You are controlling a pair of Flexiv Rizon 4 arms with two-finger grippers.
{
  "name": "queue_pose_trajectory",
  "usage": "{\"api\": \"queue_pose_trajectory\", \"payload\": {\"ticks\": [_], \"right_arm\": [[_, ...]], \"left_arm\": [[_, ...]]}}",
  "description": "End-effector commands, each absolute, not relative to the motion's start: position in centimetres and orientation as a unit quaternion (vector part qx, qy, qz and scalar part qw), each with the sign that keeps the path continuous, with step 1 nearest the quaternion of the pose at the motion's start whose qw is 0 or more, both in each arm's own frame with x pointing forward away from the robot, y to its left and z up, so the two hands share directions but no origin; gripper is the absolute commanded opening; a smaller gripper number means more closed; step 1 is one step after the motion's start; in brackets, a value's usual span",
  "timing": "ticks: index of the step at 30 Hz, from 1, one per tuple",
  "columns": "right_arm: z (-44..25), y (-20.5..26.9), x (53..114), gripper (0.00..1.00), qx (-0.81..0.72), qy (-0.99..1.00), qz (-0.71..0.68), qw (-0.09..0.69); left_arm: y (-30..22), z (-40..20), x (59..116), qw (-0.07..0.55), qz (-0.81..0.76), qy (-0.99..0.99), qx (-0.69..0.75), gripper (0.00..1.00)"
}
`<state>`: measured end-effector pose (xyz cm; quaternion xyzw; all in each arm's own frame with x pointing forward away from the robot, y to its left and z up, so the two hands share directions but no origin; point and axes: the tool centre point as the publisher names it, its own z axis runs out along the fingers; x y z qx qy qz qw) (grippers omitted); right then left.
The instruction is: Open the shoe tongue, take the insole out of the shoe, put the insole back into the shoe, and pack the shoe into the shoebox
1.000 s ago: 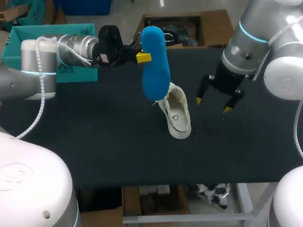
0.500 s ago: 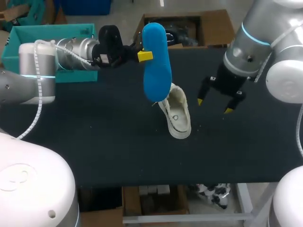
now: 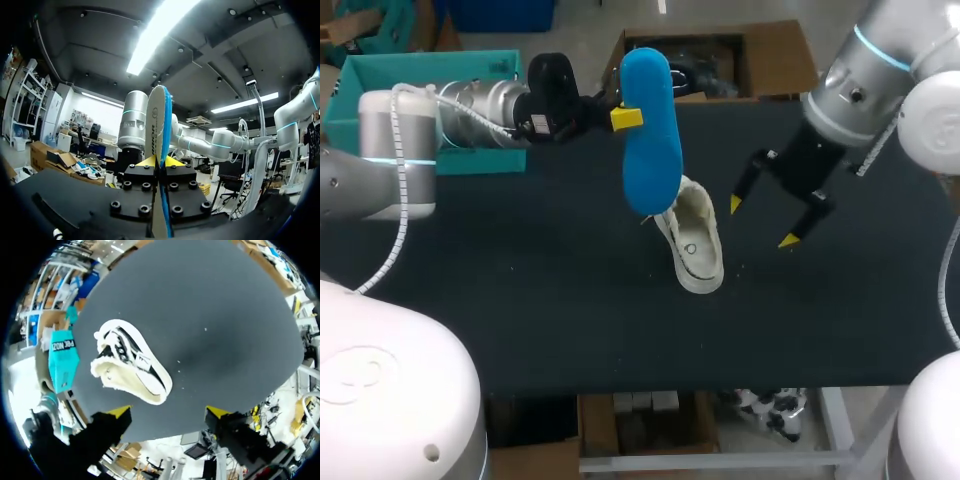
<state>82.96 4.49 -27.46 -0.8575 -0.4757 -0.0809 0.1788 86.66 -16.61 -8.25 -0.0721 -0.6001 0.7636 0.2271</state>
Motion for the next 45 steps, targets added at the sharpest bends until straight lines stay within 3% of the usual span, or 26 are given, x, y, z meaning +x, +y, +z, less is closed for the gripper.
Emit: {"api": "queue_pose_trajectory", "payload": {"ticks": [1, 5, 12, 45], "right_arm": [[-27.4, 4.0, 83.6, 1.0, -0.866, -0.422, -0.051, 0.264], [-27.4, 4.0, 83.6, 1.0, -0.866, -0.422, -0.051, 0.264], [-25.3, 6.1, 84.2, 1.0, -0.905, -0.22, -0.032, 0.364], [-24.6, 7.1, 83.1, 1.0, -0.916, -0.131, 0.014, 0.379]], "left_arm": [[-16.6, -8.3, 86.6, 0.226, 0.765, -0.599, -0.071, 0.0], [-16.6, -8.3, 86.6, 0.226, 0.765, -0.599, -0.071, 0.0], [-16.6, -8.3, 86.6, 0.226, 0.765, -0.599, -0.071, 0.0], [-16.6, -8.3, 86.6, 0.226, 0.765, -0.599, -0.071, 0.0]]}}
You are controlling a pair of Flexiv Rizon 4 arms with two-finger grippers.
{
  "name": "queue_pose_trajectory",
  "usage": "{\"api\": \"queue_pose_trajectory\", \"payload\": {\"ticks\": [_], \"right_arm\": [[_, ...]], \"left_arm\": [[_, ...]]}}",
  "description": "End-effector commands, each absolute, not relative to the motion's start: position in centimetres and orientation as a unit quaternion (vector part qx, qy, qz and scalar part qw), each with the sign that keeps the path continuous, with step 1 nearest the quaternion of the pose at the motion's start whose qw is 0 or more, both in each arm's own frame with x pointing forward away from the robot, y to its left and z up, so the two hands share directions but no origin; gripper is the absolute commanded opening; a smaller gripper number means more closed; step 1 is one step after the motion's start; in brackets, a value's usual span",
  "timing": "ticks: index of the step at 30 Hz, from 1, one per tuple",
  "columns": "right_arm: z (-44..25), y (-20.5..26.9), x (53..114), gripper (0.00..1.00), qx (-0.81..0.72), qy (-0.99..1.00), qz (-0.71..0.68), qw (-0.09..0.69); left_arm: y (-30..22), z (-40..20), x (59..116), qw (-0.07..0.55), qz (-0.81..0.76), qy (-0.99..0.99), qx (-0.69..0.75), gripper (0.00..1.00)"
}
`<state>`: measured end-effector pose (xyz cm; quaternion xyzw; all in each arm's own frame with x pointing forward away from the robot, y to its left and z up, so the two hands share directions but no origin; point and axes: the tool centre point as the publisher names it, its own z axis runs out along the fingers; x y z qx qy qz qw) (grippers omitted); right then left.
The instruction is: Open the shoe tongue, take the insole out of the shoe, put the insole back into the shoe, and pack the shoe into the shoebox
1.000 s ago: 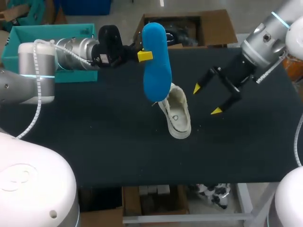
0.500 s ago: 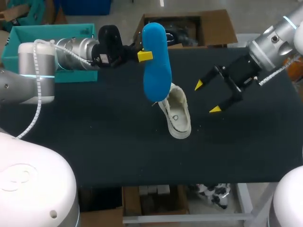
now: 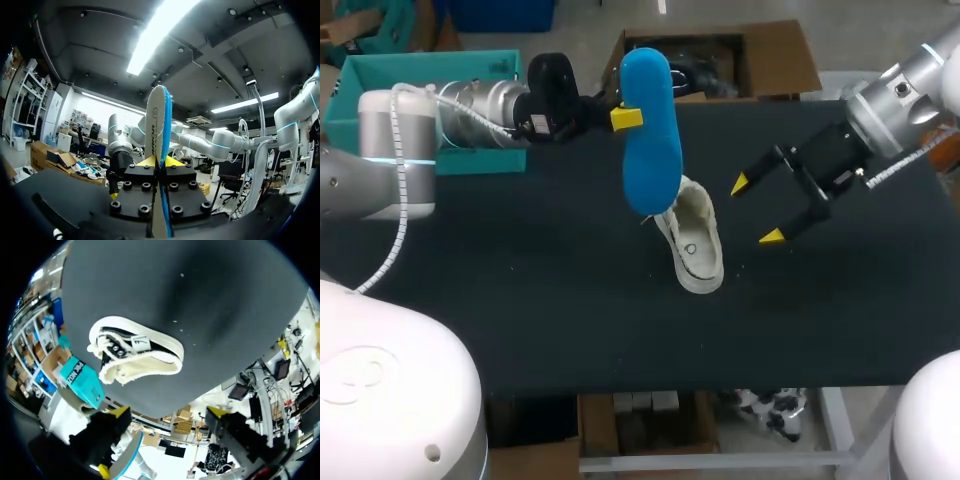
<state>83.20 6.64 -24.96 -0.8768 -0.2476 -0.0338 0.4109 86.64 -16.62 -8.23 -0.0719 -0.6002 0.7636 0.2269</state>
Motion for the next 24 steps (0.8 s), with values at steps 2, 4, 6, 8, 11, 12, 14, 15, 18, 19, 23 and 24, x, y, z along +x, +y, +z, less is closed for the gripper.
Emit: {"api": "queue_pose_trajectory", "payload": {"ticks": [2, 4, 6, 8, 11, 12, 14, 15, 18, 19, 23, 24], "right_arm": [[-24.6, 7.1, 83.1, 1.0, -0.916, -0.131, 0.014, 0.379], [-24.6, 7.1, 83.1, 1.0, -0.916, -0.131, 0.014, 0.379], [-24.6, 7.4, 83.5, 1.0, -0.911, -0.119, 0.016, 0.395], [-24.7, 7.9, 83.8, 1.0, -0.904, -0.099, 0.026, 0.415], [-24.8, 8.3, 83.8, 1.0, -0.89, -0.07, 0.039, 0.449], [-24.9, 8.4, 83.7, 1.0, -0.887, -0.064, 0.045, 0.455], [-25.1, 8.6, 83.4, 1.0, -0.881, -0.046, 0.058, 0.467], [-25.1, 8.8, 83.3, 1.0, -0.882, -0.042, 0.061, 0.465], [-25.2, 9.3, 82.9, 1.0, -0.882, -0.026, 0.077, 0.465], [-25.2, 9.4, 82.8, 1.0, -0.88, -0.022, 0.081, 0.468], [-25.2, 9.8, 82.5, 1.0, -0.872, -0.007, 0.089, 0.481], [-25.2, 9.9, 82.5, 1.0, -0.872, -0.005, 0.091, 0.48]], "left_arm": [[-16.6, -8.3, 86.6, 0.226, 0.765, -0.599, -0.071, 0.0], [-16.6, -8.3, 86.6, 0.226, 0.765, -0.599, -0.071, 0.0], [-16.6, -8.3, 86.6, 0.226, 0.765, -0.599, -0.071, 0.0], [-16.6, -8.3, 86.6, 0.226, 0.765, -0.599, -0.071, 0.0], [-16.6, -8.3, 86.6, 0.226, 0.765, -0.599, -0.071, 0.0], [-16.6, -8.3, 86.6, 0.226, 0.765, -0.599, -0.071, 0.0], [-16.6, -8.3, 86.6, 0.226, 0.765, -0.599, -0.071, 0.0], [-16.6, -8.3, 86.6, 0.226, 0.765, -0.599, -0.071, 0.0], [-17.5, -9.3, 85.7, 0.209, 0.764, -0.603, -0.091, 0.0], [-17.7, -9.7, 85.4, 0.199, 0.765, -0.604, -0.1, 0.0], [-18.6, -11.3, 84.6, 0.191, 0.769, -0.599, -0.118, 0.0], [-18.9, -11.7, 84.4, 0.195, 0.774, -0.591, -0.12, 0.0]]}}
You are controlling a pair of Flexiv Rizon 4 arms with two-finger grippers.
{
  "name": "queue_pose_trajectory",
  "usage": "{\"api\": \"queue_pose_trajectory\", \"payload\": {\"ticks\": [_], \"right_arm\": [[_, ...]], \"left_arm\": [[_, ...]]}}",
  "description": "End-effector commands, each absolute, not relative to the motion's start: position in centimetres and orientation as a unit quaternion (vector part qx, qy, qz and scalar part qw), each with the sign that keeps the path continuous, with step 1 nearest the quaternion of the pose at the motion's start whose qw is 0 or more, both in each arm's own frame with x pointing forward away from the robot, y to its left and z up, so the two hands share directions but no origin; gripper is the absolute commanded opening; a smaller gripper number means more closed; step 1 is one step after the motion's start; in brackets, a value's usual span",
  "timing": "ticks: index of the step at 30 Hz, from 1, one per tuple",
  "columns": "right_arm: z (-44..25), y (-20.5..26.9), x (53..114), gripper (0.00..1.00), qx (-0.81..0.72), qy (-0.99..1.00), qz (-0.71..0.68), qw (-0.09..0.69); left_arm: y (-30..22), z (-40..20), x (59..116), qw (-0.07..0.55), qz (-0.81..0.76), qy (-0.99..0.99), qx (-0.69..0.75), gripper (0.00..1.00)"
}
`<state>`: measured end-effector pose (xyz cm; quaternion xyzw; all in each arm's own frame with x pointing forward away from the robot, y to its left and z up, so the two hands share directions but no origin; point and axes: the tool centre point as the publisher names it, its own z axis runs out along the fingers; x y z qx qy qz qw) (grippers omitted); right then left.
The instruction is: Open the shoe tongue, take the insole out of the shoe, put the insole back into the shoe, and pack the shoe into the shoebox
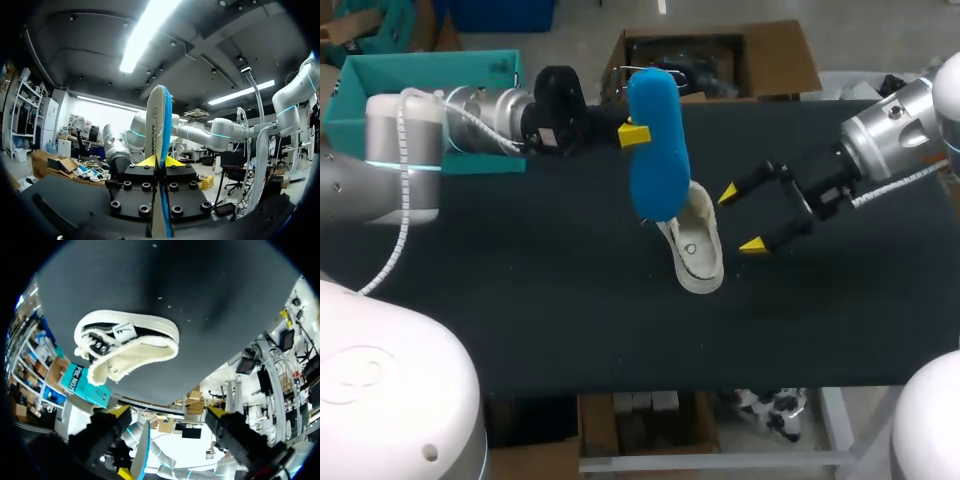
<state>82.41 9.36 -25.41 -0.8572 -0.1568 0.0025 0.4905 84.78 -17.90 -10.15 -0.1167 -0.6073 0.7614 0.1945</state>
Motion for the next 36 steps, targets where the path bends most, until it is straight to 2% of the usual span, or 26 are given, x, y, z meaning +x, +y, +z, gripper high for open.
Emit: {"api": "queue_pose_trajectory", "payload": {"ticks": [1, 17, 19, 21, 23, 24, 25, 26, 36], "right_arm": [[-25.3, 10.0, 82.4, 1.0, -0.871, 0.0, 0.092, 0.483], [-27.1, 11.7, 81.8, 1.0, -0.823, 0.019, 0.124, 0.554], [-27.2, 11.7, 81.8, 0.94, -0.821, 0.02, 0.124, 0.558], [-27.3, 11.7, 81.8, 0.82, -0.819, 0.021, 0.121, 0.561], [-27.4, 11.6, 81.8, 0.76, -0.813, 0.021, 0.117, 0.57], [-27.4, 11.6, 81.8, 0.7, -0.811, 0.022, 0.115, 0.573], [-27.3, 11.5, 81.8, 0.57, -0.808, 0.022, 0.113, 0.577], [-27.3, 11.4, 81.8, 0.49, -0.808, 0.024, 0.112, 0.578], [-27.3, 10.9, 81.8, 0.44, -0.798, 0.023, 0.102, 0.593]], "left_arm": [[-19.1, -12.0, 84.3, 0.19, 0.774, -0.59, -0.126, 0.0], [-23.3, -17.2, 82.6, 0.083, 0.806, -0.55, -0.201, 0.0], [-23.5, -17.6, 82.5, 0.081, 0.805, -0.553, -0.201, 0.0], [-23.6, -17.9, 82.4, 0.082, 0.805, -0.553, -0.199, 0.0], [-23.7, -18.1, 82.3, 0.082, 0.805, -0.553, -0.199, 0.0], [-23.6, -18.2, 82.2, 0.082, 0.804, -0.554, -0.199, 0.0], [-23.6, -18.3, 82.2, 0.083, 0.805, -0.554, -0.197, 0.0], [-23.5, -18.4, 82.1, 0.083, 0.805, -0.554, -0.197, 0.0], [-23.2, -19.1, 81.8, 0.082, 0.806, -0.555, -0.19, 0.0]]}}
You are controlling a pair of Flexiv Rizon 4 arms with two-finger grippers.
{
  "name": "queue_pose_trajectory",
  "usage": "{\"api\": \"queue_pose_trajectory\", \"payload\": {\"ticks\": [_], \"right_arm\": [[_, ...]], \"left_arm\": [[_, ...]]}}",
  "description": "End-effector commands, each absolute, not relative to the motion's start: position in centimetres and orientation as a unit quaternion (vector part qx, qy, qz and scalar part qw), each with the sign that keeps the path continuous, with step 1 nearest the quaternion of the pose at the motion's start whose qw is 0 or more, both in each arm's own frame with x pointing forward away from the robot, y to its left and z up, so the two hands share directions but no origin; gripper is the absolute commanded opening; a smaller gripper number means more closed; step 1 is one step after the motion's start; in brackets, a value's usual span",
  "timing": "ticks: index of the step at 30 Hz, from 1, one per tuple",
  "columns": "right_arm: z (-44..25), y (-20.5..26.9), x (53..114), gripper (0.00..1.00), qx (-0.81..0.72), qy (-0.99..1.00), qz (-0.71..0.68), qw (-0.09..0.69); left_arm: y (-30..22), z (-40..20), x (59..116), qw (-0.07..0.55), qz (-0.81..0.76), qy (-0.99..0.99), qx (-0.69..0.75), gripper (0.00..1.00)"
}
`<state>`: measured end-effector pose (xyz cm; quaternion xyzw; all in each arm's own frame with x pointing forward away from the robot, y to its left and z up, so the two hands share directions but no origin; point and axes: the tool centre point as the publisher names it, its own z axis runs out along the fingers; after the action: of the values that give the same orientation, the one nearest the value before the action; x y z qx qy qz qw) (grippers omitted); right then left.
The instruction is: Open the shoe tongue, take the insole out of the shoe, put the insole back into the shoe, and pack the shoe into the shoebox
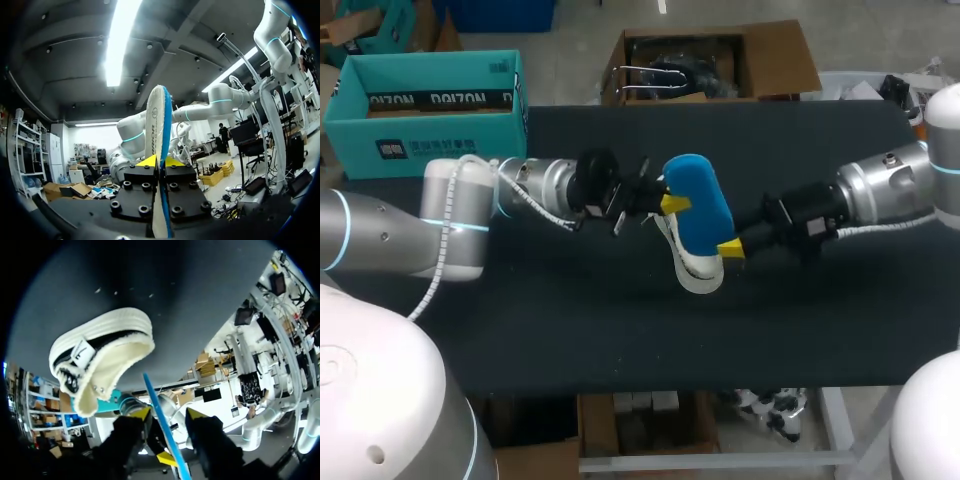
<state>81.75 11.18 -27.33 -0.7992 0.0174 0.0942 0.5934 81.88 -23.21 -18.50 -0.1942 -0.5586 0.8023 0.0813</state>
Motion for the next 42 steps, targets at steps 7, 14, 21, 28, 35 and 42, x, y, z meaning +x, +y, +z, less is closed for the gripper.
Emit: {"api": "queue_pose_trajectory", "payload": {"ticks": [7, 14, 21, 28, 35, 42], "right_arm": [[-27.5, 11.2, 82.3, 0.22, -0.789, 0.017, 0.096, 0.606], [-27.5, 11.6, 82.5, 0.0, -0.783, 0.0, 0.092, 0.615], [-27.2, 11.6, 81.8, 0.0, -0.779, -0.038, 0.097, 0.618], [-26.6, 11.5, 80.4, 0.0, -0.784, -0.066, 0.086, 0.612], [-25.8, 11.4, 79.5, 0.0, -0.781, -0.087, 0.069, 0.615], [-25.2, 11.5, 78.4, 0.0, -0.77, -0.114, 0.066, 0.624]], "left_arm": [[-23.3, -19.6, 81.6, 0.084, 0.806, -0.556, -0.185, 0.0], [-22.8, -19.6, 81.7, 0.102, 0.796, -0.568, -0.183, 0.0], [-20.4, -18.2, 82.5, 0.145, 0.769, -0.58, -0.227, 1.0], [-18.0, -18.1, 82.3, 0.232, 0.702, -0.616, -0.273, 1.0], [-16.6, -18.4, 82.4, 0.264, 0.635, -0.663, -0.295, 1.0], [-16.0, -18.6, 83.3, 0.236, 0.6, -0.707, -0.29, 1.0]]}}
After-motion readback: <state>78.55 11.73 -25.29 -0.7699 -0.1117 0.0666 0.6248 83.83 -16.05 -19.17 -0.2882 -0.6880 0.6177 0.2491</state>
